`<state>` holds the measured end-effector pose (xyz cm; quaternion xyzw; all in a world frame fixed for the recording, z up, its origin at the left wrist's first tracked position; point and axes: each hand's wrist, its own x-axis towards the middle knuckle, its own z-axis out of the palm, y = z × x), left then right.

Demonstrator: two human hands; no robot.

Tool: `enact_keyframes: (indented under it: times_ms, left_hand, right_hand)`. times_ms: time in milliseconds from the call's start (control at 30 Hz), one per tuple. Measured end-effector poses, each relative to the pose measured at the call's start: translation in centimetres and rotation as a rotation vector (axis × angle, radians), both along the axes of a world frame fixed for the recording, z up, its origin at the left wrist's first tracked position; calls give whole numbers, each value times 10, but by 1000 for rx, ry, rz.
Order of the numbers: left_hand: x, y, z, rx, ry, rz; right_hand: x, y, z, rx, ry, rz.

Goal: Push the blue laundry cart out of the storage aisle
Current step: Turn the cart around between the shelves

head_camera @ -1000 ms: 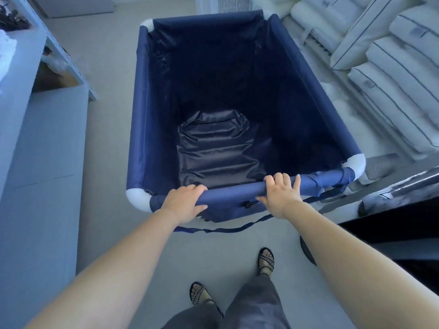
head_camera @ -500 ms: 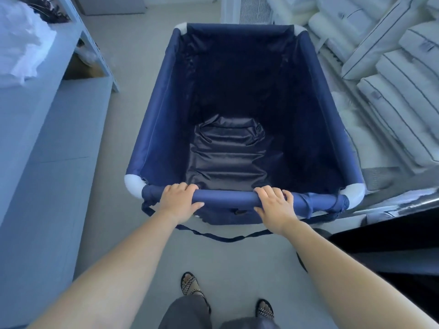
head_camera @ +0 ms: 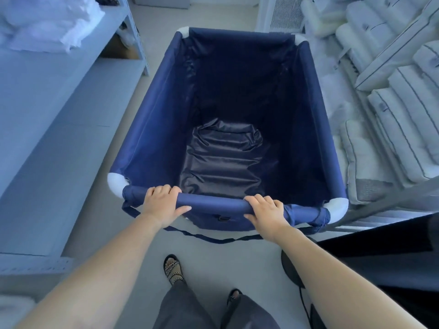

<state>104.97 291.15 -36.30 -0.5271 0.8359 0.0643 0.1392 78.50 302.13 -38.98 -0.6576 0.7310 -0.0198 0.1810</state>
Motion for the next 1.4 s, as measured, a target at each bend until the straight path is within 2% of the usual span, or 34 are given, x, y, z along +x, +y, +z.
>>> enact_keyframes:
  times_ms: [400, 500, 667, 933, 1067, 1267, 1400]
  left_hand:
    - [-6, 67, 0, 145, -24, 74]
    - [-11, 81, 0, 174, -12, 101]
    - [-16, 96, -1, 134, 2, 76]
    - [-56, 113, -12, 87, 222, 49]
    - [-71, 120, -16, 4, 162, 63]
    - [-77, 121, -16, -107, 123, 31]
    - [-78, 111, -17, -38, 114, 27]
  right_hand:
    - [-21, 29, 12, 89, 52, 80]
    - [-25, 30, 14, 139, 126, 118]
    - [-34, 29, 15, 147, 248, 217]
    - [-56, 18, 21, 88, 187, 467]
    - [-67, 17, 16, 36, 264, 571]
    - [-77, 5, 12, 11, 279, 623]
    - [-80, -6, 8, -14, 300, 624]
